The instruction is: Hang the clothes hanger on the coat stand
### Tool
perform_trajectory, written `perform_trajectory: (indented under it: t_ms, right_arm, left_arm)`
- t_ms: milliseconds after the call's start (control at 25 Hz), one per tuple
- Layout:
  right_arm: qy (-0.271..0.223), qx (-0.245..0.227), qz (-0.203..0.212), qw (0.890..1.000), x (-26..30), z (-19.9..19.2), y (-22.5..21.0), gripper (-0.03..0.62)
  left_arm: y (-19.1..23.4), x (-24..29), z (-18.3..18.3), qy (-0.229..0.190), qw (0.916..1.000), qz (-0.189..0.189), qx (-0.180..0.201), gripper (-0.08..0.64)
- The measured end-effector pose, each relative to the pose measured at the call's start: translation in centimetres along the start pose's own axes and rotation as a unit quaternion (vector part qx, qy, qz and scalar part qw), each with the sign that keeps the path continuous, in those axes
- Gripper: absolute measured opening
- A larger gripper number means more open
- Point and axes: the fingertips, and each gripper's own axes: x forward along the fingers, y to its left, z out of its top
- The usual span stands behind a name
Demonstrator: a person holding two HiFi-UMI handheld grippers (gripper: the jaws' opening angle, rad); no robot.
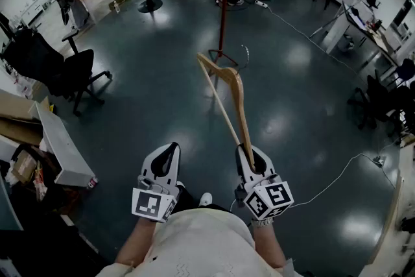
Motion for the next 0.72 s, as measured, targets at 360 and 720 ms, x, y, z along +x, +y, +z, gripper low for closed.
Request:
perform_trajectory:
  t_ms: [360, 720]
  right_arm:
    - [0.022, 0.008, -0.027, 0.999, 3.3, -1.1, -2.9, 0.058]
    - [0.035, 0.033, -0.052, 0.997, 13.1, 0.0, -6.3, 0.058]
  left_arm:
    - [1.9, 4.4, -2.1, 0.013, 0.9996, -0.019, -0.016, 0.014]
    - [9.5, 13.8, -3.0, 0.006, 0.999, -0.028, -0.035, 0.014]
